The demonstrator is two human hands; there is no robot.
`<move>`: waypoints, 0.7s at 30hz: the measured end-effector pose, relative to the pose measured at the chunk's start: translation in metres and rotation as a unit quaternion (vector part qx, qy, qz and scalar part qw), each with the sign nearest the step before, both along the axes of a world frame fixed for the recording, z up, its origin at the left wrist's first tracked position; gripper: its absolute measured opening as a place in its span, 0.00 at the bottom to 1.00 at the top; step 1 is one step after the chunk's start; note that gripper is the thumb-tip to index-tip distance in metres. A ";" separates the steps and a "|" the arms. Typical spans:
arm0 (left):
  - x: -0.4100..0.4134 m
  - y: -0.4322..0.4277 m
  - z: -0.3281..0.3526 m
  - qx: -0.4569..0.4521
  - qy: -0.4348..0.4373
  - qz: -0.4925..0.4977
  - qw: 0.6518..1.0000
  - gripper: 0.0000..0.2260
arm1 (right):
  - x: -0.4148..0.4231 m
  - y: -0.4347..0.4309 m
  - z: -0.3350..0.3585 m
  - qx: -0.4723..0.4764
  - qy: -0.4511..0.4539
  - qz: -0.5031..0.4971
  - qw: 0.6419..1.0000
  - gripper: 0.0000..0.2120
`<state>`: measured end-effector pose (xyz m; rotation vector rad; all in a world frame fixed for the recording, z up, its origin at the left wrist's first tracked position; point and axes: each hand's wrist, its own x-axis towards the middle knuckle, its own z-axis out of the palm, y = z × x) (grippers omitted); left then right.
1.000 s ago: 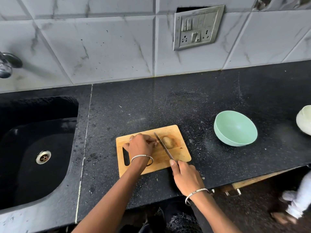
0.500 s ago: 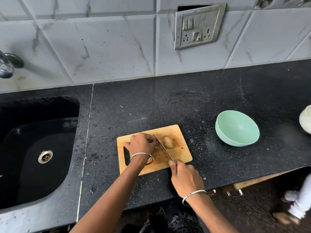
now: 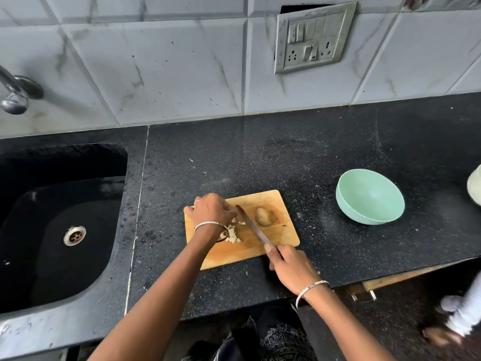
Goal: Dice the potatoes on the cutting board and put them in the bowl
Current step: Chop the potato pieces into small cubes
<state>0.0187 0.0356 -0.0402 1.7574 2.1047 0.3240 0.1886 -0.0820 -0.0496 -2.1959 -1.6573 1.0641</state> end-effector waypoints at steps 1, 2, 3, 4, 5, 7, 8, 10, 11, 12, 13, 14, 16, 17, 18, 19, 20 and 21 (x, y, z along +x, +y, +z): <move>-0.005 0.000 0.002 -0.008 -0.008 -0.004 1.000 0.05 | -0.001 -0.001 0.000 0.012 -0.005 -0.006 1.000 0.26; -0.011 0.000 0.004 -0.021 -0.016 -0.010 1.000 0.05 | -0.003 -0.002 0.002 0.025 -0.015 -0.011 1.000 0.26; -0.016 -0.001 0.007 -0.035 -0.023 -0.015 0.999 0.06 | -0.006 -0.002 0.002 0.036 -0.033 -0.014 0.999 0.25; -0.021 -0.002 0.010 -0.045 -0.031 -0.019 0.998 0.06 | -0.009 -0.003 0.002 0.044 -0.058 -0.012 0.997 0.24; -0.025 -0.003 0.013 -0.047 -0.038 -0.020 0.998 0.06 | -0.013 -0.003 0.003 0.046 -0.080 -0.008 0.996 0.23; -0.034 -0.004 0.017 -0.043 -0.055 -0.015 0.997 0.08 | -0.022 -0.006 0.002 0.040 -0.090 0.004 0.995 0.22; -0.040 -0.005 0.019 -0.041 -0.065 -0.008 0.997 0.09 | -0.027 -0.008 0.002 0.035 -0.081 0.012 0.996 0.22; -0.050 -0.008 0.019 -0.046 -0.086 0.002 0.995 0.09 | -0.037 -0.012 0.000 0.024 -0.060 0.024 0.998 0.22; -0.055 -0.010 0.017 -0.043 -0.101 0.002 0.994 0.10 | -0.041 -0.014 -0.001 0.022 -0.050 0.028 0.998 0.22; -0.059 -0.012 0.014 -0.040 -0.119 0.000 0.992 0.12 | -0.046 -0.015 -0.003 0.022 -0.042 0.030 0.998 0.23; -0.061 -0.014 0.012 -0.037 -0.135 -0.004 0.990 0.12 | -0.050 -0.016 -0.003 0.023 -0.035 0.030 0.999 0.23; -0.063 -0.016 0.012 -0.039 -0.144 -0.008 0.989 0.13 | -0.055 -0.017 -0.002 0.024 -0.031 0.031 0.999 0.22; -0.065 -0.022 0.011 -0.066 -0.145 -0.015 0.987 0.11 | -0.062 -0.017 -0.002 0.024 -0.028 0.038 0.999 0.22; -0.066 -0.023 0.010 -0.086 -0.142 -0.018 0.986 0.12 | -0.064 -0.017 -0.001 0.023 -0.028 0.040 0.999 0.22; -0.066 -0.025 0.009 -0.100 -0.142 -0.018 0.985 0.14 | -0.066 -0.017 0.000 0.025 -0.029 0.040 0.998 0.22; -0.066 -0.027 0.007 -0.107 -0.145 -0.016 0.983 0.17 | -0.067 -0.017 0.001 0.029 -0.030 0.040 0.998 0.22; -0.065 -0.028 0.006 -0.106 -0.150 -0.013 0.983 0.19 | -0.067 -0.017 0.003 0.035 -0.031 0.039 0.998 0.22; -0.064 -0.030 0.005 -0.101 -0.154 -0.010 0.983 0.20 | -0.066 -0.017 0.004 0.043 -0.033 0.038 0.998 0.22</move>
